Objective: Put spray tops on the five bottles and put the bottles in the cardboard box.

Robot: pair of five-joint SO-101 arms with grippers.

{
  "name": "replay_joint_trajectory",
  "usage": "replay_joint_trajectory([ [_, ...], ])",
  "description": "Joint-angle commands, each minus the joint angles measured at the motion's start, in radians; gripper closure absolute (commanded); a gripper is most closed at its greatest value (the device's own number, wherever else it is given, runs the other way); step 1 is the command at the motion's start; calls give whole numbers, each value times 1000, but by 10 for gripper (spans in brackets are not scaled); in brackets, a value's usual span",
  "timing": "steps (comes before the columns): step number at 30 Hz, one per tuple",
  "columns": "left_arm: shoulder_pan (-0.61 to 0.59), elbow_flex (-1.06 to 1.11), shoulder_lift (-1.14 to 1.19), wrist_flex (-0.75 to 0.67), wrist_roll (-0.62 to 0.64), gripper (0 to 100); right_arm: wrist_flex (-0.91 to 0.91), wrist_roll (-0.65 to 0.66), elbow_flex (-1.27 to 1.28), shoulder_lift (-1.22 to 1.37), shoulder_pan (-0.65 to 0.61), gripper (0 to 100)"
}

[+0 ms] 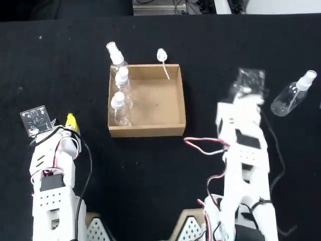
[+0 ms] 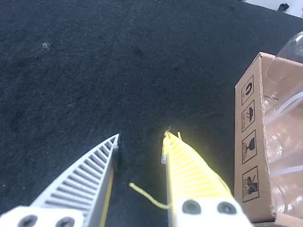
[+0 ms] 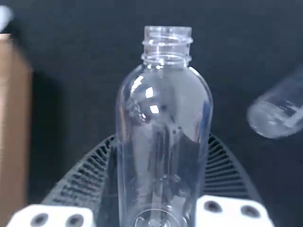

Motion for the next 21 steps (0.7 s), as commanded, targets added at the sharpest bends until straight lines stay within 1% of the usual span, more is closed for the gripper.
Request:
replay_joint_trajectory([
  [1, -7, -10, -17, -26, -9, 873, -350, 11, 162, -51, 74, 808],
  [6, -10, -10, -17, -26, -9, 873, -678, 11, 344, -51, 75, 808],
  [9, -10, -10, -17, -26, -9, 873, -789, 11, 407, -51, 75, 805],
  [19, -10, -10, -17, -25, -9, 873, -807, 14, 475, -51, 94, 803],
  [21, -10, -10, -17, -25, -9, 873, -807, 44, 483, -51, 107, 803],
])
